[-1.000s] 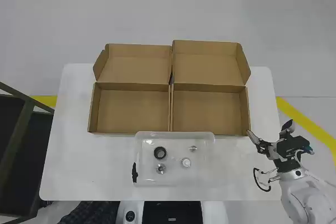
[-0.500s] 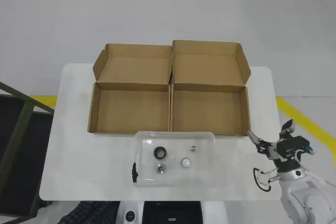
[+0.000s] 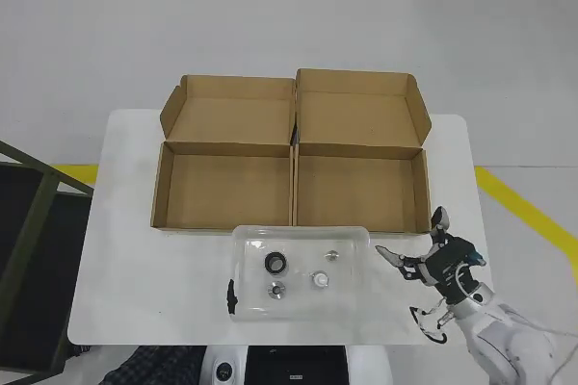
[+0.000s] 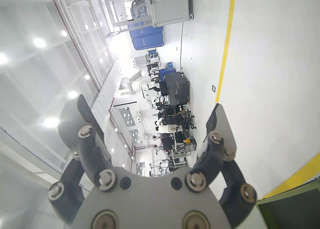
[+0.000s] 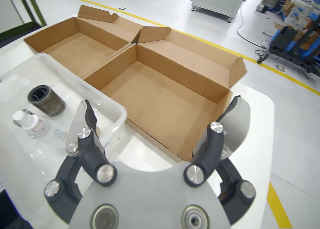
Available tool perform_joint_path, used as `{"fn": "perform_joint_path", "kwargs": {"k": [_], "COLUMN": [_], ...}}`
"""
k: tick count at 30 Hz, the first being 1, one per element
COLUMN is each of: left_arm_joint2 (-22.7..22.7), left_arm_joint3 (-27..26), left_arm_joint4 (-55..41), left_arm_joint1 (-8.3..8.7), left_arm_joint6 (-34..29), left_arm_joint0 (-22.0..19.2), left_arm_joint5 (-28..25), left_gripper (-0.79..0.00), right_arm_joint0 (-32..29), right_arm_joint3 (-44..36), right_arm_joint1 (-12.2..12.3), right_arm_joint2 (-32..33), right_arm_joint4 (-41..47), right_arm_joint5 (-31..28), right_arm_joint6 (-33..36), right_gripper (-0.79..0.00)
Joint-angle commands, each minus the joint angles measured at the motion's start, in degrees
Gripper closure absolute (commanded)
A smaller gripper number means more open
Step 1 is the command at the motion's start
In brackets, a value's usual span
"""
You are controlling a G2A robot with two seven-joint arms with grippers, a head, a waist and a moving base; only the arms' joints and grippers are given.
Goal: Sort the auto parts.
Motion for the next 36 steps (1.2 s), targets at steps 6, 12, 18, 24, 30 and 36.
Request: {"fn": "perform_joint_path", "kwargs": {"k": [6, 12, 18, 24, 30, 36], "left_arm_joint2": [0.0, 0.0, 0.0, 0.0, 0.0, 0.0], "left_arm_joint3": [0.0, 0.0, 0.0, 0.0, 0.0, 0.0], "left_arm_joint4": [0.0, 0.0, 0.0, 0.0, 0.0, 0.0], "left_arm_joint1": [0.0, 0.0, 0.0, 0.0, 0.0, 0.0], "left_arm_joint6": [0.0, 0.0, 0.0, 0.0, 0.0, 0.0], "left_arm_joint0": [0.0, 0.0, 0.0, 0.0, 0.0, 0.0], "left_arm_joint5": [0.0, 0.0, 0.0, 0.0, 0.0, 0.0], "left_gripper": [-0.785, -0.785, -0.785, -0.785, -0.785, -0.785], "right_arm_joint0": [2.0, 3.63, 4.71, 5.94, 6.53, 7.25], "right_arm_joint3": [-3.12, -3.86, -3.71, -2.6, -1.74, -0.16], "right_arm_joint1": [0.39, 0.73, 1.05, 1.39, 1.77, 2.08], "right_arm_joint2": [-6.16, -11.38, -16.19, -19.18, -20.24, -19.92], "right_arm_joint4": [-0.06, -2.69, -4.88, -7.6, -8.65, -7.65], "right_arm_joint5": [-6.69, -10.47, -13.33, -14.15, -14.28, -13.13], "right_arm_joint6": [4.98, 8.11, 12.04, 16.04, 18.43, 19.85], "right_gripper": [-0.785, -0.785, -0.785, -0.785, -0.785, -0.785]}}
